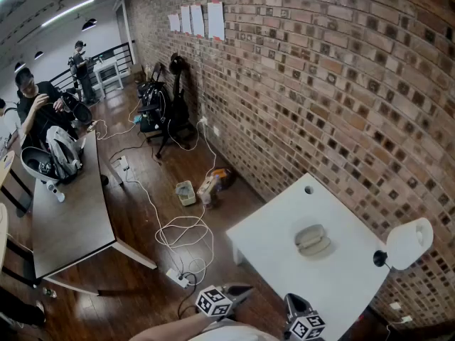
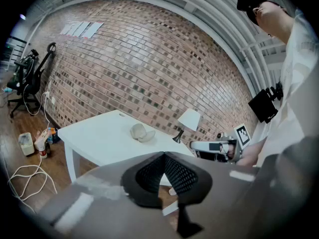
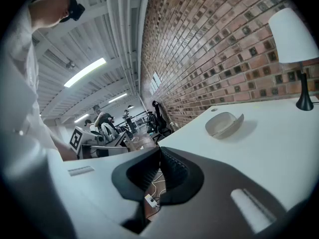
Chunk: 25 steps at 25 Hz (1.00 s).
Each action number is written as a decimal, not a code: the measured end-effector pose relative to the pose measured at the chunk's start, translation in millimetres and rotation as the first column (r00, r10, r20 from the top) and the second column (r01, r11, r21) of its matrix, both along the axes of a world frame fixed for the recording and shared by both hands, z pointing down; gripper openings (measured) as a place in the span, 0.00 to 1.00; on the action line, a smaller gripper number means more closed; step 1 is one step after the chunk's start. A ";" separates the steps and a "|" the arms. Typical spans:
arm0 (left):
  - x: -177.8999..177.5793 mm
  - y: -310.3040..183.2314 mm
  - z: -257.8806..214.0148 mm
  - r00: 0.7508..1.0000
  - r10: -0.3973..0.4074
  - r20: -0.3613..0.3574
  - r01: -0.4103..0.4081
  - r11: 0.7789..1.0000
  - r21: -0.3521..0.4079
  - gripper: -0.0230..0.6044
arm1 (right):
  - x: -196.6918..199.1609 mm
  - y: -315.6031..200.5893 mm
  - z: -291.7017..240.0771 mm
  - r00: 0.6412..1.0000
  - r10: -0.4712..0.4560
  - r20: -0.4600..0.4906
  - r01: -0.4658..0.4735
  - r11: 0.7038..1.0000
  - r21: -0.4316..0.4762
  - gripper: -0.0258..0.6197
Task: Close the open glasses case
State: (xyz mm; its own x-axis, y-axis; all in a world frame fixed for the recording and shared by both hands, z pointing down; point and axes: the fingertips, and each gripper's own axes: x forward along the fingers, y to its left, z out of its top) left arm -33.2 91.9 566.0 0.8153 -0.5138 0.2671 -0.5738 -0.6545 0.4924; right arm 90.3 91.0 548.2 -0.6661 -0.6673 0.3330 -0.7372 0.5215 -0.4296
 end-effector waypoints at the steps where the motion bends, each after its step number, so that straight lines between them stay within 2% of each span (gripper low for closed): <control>1: -5.3 -7.8 -1.5 1.000 0.004 -0.002 -0.004 1.000 -0.002 0.04 | -5.1 -6.9 -1.1 1.000 0.002 -0.004 -0.002 1.000 -0.001 0.05; 7: -29.5 -40.4 -5.1 0.998 0.061 -0.019 -0.061 0.998 -0.012 0.04 | -26.6 -32.8 -5.8 0.998 0.064 -0.025 -0.065 0.998 -0.022 0.05; 11: -50.9 -60.8 -11.0 0.995 0.088 -0.036 -0.088 0.996 0.012 0.04 | -45.0 -52.9 -7.7 0.995 0.084 -0.044 -0.085 0.996 -0.018 0.05; 14: -70.6 -79.1 -12.4 0.995 0.098 -0.034 -0.097 0.995 0.021 0.04 | -61.9 -79.1 -14.2 0.995 0.091 -0.044 -0.091 0.996 0.008 0.05; 17: -84.8 -87.7 -5.2 0.995 0.096 -0.036 -0.096 0.995 -0.003 0.04 | -68.0 -91.7 -11.5 0.992 0.118 -0.055 -0.118 0.993 -0.006 0.05; 25: -89.1 -105.7 -9.8 0.987 0.151 -0.057 -0.151 0.988 0.006 0.04 | -73.9 -104.6 -12.8 0.982 0.181 -0.060 -0.182 0.983 -0.023 0.05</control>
State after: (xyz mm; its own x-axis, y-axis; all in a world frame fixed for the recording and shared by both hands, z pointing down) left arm -122.3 -13.8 556.2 0.8975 -0.3839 0.2173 -0.4393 -0.7327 0.5198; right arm 16.4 -13.6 535.4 -0.5142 -0.7652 0.3873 -0.8423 0.3653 -0.3964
